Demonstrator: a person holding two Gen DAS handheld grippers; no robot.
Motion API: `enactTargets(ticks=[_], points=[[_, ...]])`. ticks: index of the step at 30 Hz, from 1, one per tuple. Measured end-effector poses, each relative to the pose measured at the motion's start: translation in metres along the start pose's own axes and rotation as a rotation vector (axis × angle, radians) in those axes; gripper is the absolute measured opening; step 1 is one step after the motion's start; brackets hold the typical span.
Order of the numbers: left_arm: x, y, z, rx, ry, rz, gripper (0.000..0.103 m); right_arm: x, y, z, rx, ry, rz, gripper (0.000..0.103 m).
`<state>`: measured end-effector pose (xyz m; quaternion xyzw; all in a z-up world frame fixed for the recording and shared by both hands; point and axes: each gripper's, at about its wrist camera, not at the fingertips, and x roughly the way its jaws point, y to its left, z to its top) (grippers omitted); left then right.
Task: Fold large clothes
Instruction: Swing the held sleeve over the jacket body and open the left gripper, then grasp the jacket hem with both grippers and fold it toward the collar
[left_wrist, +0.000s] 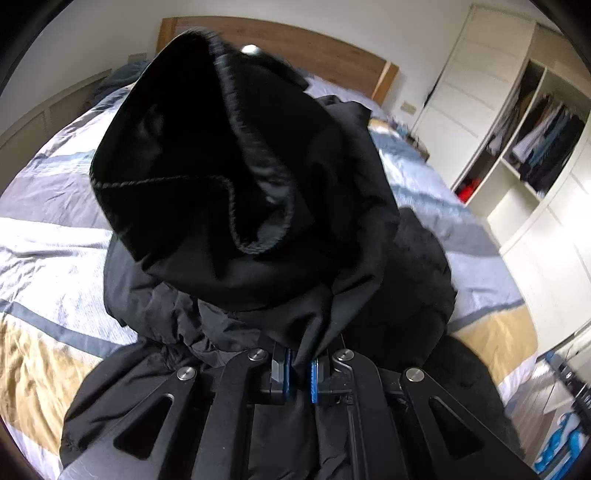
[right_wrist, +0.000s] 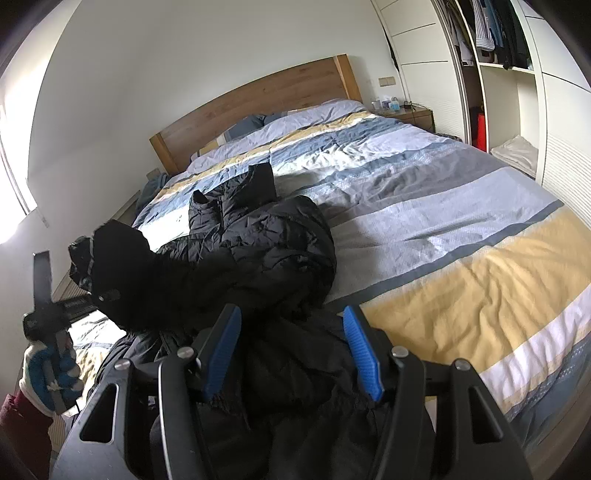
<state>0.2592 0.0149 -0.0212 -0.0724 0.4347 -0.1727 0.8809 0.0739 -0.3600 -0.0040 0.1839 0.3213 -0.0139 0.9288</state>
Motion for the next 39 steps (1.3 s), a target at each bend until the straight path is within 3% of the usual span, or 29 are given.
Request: enactTargets(ticks=[17, 24, 27, 33, 39], points=[[0.019, -0.022, -0.031, 0.144, 0.101, 0.072, 0.009, 0.011, 0.005, -0.008, -0.011, 0.036, 0.011, 0.057], [0.025, -0.032, -0.038, 0.158, 0.132, 0.037, 0.02, 0.015, 0.012, -0.009, -0.029, 0.049, 0.014, 0.057], [0.029, -0.04, -0.043, 0.176, 0.142, 0.01, 0.02, 0.015, 0.015, -0.009, -0.035, 0.052, 0.014, 0.057], [0.007, -0.035, -0.043, 0.202, 0.105, -0.022, 0.029, 0.023, 0.031, -0.004, -0.072, 0.073, 0.025, 0.057], [-0.021, 0.012, -0.016, 0.122, 0.028, 0.022, 0.036, 0.046, 0.081, 0.008, -0.178, 0.101, 0.088, 0.057]])
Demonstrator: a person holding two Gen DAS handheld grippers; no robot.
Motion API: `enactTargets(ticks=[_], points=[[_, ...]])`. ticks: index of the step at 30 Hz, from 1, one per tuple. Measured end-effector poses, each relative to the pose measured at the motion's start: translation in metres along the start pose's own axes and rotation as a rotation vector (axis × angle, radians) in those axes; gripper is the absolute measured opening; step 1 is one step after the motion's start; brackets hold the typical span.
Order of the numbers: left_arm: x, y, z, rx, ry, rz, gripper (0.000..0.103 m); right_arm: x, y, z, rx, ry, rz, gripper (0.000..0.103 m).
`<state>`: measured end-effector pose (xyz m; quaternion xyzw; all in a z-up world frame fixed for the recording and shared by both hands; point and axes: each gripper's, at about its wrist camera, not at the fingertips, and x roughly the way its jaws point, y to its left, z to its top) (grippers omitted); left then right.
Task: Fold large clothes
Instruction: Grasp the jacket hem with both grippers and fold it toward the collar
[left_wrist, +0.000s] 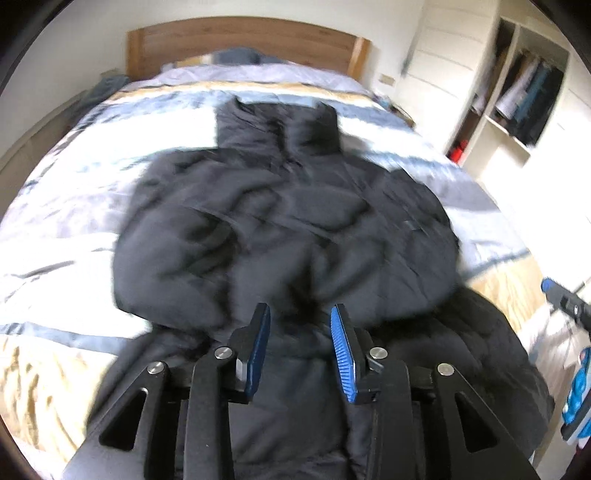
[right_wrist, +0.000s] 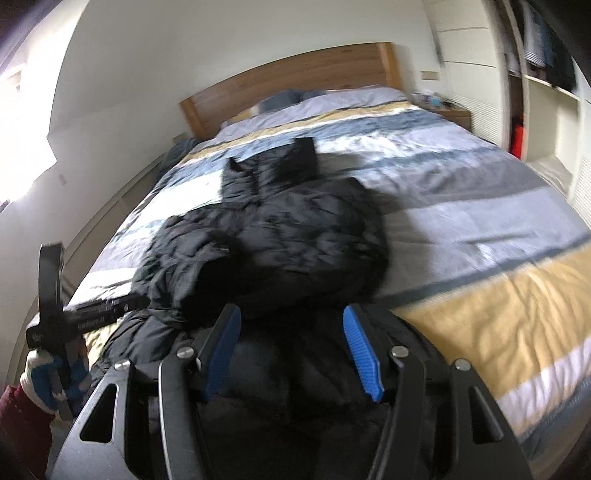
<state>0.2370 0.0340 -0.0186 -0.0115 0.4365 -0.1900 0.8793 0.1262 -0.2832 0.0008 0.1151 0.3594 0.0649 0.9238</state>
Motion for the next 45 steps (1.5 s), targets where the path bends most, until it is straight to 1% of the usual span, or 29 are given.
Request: enactTargets(ticks=[1, 4, 6, 9, 12, 17, 19, 22, 24, 25, 27, 28, 31, 34, 39, 42, 45], points=[[-0.003, 0.009, 0.004, -0.015, -0.01, 0.013, 0.037, 0.005, 0.009, 0.004, -0.024, 0.003, 0.008, 0.057], [-0.011, 0.036, 0.02, -0.059, -0.04, 0.055, 0.046, 0.025, 0.042, 0.022, -0.095, 0.012, 0.048, 0.057], [-0.014, 0.055, 0.03, -0.087, -0.061, 0.09, 0.053, 0.042, 0.065, 0.034, -0.143, 0.016, 0.066, 0.056], [-0.012, 0.076, 0.041, -0.124, -0.071, 0.118, 0.059, 0.071, 0.096, 0.049, -0.194, 0.031, 0.099, 0.057], [-0.002, 0.094, 0.05, -0.153, -0.07, 0.136, 0.061, 0.104, 0.12, 0.061, -0.237, 0.057, 0.112, 0.057], [0.03, 0.112, 0.06, -0.164, -0.04, 0.164, 0.062, 0.164, 0.151, 0.074, -0.308, 0.099, 0.081, 0.057], [0.044, 0.118, 0.06, -0.176, -0.025, 0.163, 0.062, 0.187, 0.159, 0.074, -0.338, 0.121, 0.07, 0.057], [0.063, 0.123, 0.053, -0.192, 0.002, 0.155, 0.063, 0.219, 0.159, 0.069, -0.365, 0.161, 0.042, 0.057], [0.077, 0.126, 0.043, -0.189, 0.022, 0.159, 0.067, 0.236, 0.153, 0.063, -0.379, 0.179, 0.022, 0.057], [0.084, 0.127, 0.038, -0.184, 0.031, 0.164, 0.069, 0.242, 0.149, 0.06, -0.38, 0.187, 0.021, 0.057], [0.094, 0.127, 0.031, -0.181, 0.039, 0.165, 0.074, 0.256, 0.133, 0.051, -0.367, 0.205, 0.044, 0.057], [0.098, 0.127, 0.028, -0.181, 0.04, 0.165, 0.074, 0.26, 0.124, 0.046, -0.356, 0.211, 0.063, 0.057], [0.108, 0.122, 0.023, -0.162, 0.043, 0.183, 0.077, 0.267, 0.11, 0.04, -0.321, 0.223, 0.104, 0.057], [0.107, 0.117, 0.022, -0.156, 0.034, 0.21, 0.077, 0.266, 0.109, 0.042, -0.329, 0.231, 0.106, 0.057], [0.087, 0.101, 0.017, -0.134, -0.004, 0.283, 0.077, 0.234, 0.113, 0.045, -0.369, 0.208, 0.096, 0.057], [0.077, 0.088, 0.011, -0.117, -0.023, 0.281, 0.077, 0.211, 0.104, 0.039, -0.358, 0.187, 0.109, 0.057], [0.076, 0.076, 0.007, -0.098, -0.028, 0.262, 0.077, 0.2, 0.091, 0.03, -0.351, 0.188, 0.076, 0.057]])
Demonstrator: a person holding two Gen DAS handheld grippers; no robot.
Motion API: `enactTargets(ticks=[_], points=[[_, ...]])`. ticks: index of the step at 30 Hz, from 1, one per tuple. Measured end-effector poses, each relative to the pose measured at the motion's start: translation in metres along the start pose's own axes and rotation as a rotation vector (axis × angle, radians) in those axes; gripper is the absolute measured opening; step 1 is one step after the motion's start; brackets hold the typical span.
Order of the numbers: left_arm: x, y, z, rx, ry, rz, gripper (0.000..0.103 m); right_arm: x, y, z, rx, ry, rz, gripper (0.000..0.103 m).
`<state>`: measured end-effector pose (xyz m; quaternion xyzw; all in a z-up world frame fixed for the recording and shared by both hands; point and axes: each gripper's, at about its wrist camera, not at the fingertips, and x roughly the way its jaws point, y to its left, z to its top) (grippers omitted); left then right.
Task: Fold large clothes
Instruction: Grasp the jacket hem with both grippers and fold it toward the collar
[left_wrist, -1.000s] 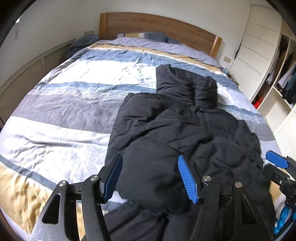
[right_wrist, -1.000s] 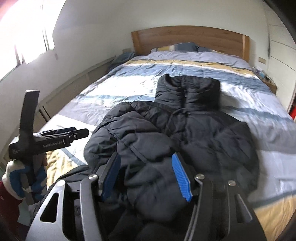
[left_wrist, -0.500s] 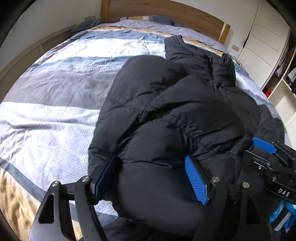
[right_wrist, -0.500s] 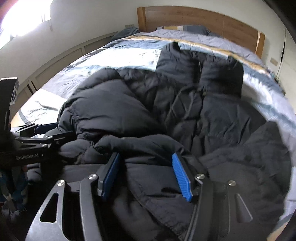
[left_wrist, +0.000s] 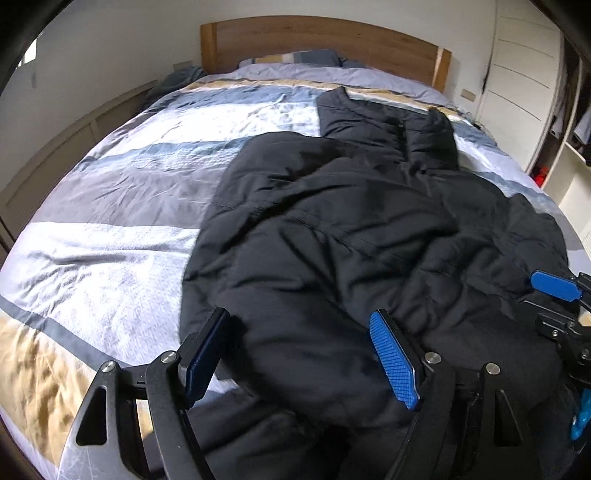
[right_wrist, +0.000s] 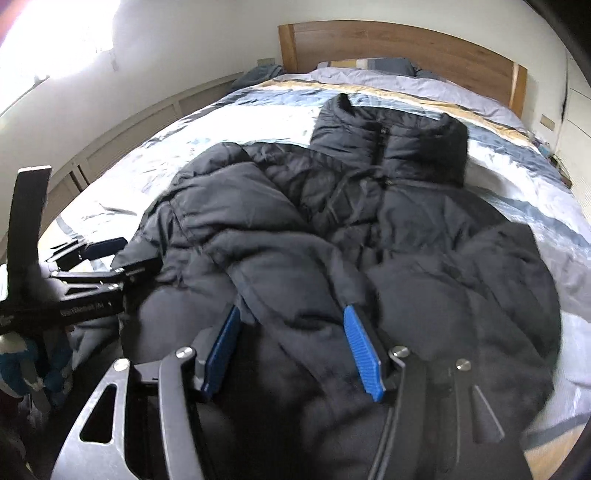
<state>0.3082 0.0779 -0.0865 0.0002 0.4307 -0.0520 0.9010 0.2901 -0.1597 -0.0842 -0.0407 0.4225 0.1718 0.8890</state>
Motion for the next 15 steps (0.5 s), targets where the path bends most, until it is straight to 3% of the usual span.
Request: enactTargets(ticks=[6, 15], points=[[0.006, -0.01, -0.008, 0.026, 0.009, 0.005, 0.077, 0.007, -0.025, -0.021, 0.109, 0.027, 0.039, 0.058], [0.001, -0.012, -0.009, 0.025, 0.008, 0.004, 0.077, -0.002, -0.025, -0.024, 0.116, 0.017, 0.025, 0.058]])
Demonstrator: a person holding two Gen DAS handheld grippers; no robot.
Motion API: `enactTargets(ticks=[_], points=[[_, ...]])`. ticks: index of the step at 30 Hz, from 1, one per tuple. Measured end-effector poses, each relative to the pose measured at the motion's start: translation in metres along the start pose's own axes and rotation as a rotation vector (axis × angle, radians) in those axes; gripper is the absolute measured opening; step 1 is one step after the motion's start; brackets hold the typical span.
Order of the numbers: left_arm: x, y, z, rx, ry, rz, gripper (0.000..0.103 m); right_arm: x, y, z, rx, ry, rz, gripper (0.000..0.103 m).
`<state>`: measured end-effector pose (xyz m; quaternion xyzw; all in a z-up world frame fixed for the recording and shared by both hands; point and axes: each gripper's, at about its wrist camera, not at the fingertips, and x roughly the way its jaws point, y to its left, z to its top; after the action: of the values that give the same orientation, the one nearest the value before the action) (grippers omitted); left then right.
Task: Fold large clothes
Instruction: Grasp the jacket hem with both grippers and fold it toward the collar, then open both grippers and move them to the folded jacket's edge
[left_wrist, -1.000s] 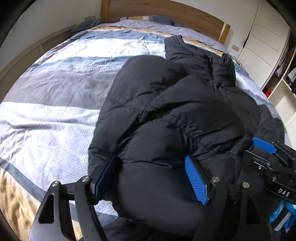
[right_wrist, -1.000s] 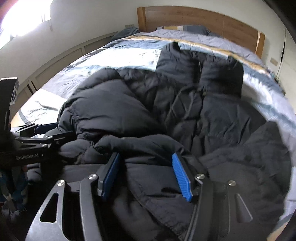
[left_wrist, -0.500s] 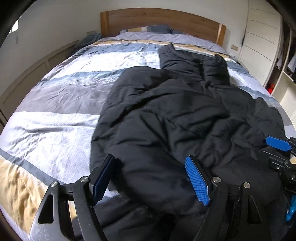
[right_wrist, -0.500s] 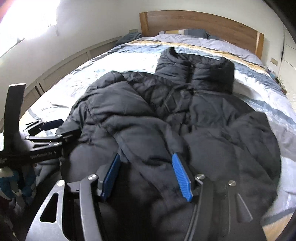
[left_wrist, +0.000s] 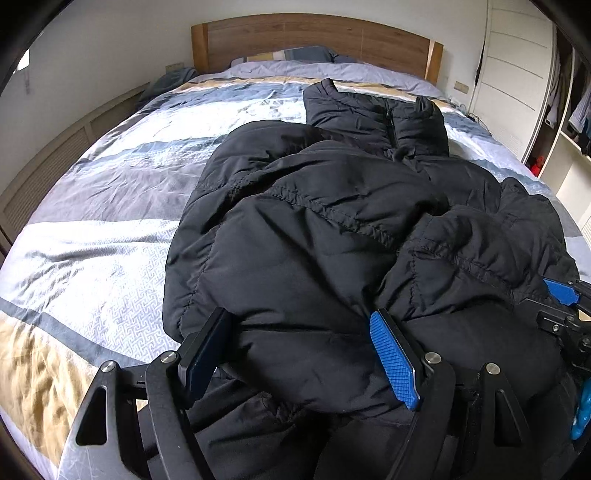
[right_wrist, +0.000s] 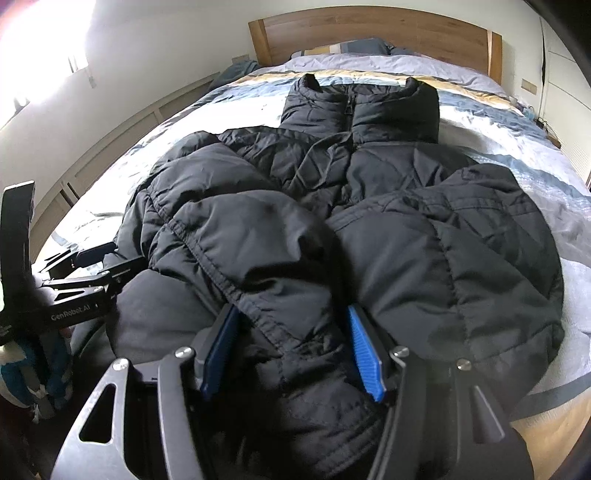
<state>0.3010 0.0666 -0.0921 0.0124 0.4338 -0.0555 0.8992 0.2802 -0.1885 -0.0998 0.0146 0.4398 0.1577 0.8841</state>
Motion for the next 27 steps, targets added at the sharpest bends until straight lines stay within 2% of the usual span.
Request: enactTargets(ticks=[8, 13, 17, 20, 27], points=[[-0.006, -0.007, -0.003, 0.008, 0.011, 0.013, 0.077, -0.013, -0.006, -0.01, 0.023, 0.002, -0.016, 0.058], [-0.024, -0.013, -0.005, 0.01, 0.016, 0.019, 0.077, -0.029, -0.006, -0.017, 0.04, 0.003, -0.038, 0.058], [-0.053, -0.023, -0.01, 0.025, 0.0, 0.006, 0.08, -0.055, -0.004, -0.027, 0.046, -0.005, -0.068, 0.058], [-0.08, -0.029, -0.013, 0.031, -0.027, 0.006, 0.087, -0.081, -0.005, -0.038, 0.057, -0.026, -0.082, 0.058], [-0.151, -0.037, -0.02, 0.017, -0.116, -0.023, 0.09, -0.157, -0.003, -0.06, 0.097, -0.12, -0.109, 0.058]])
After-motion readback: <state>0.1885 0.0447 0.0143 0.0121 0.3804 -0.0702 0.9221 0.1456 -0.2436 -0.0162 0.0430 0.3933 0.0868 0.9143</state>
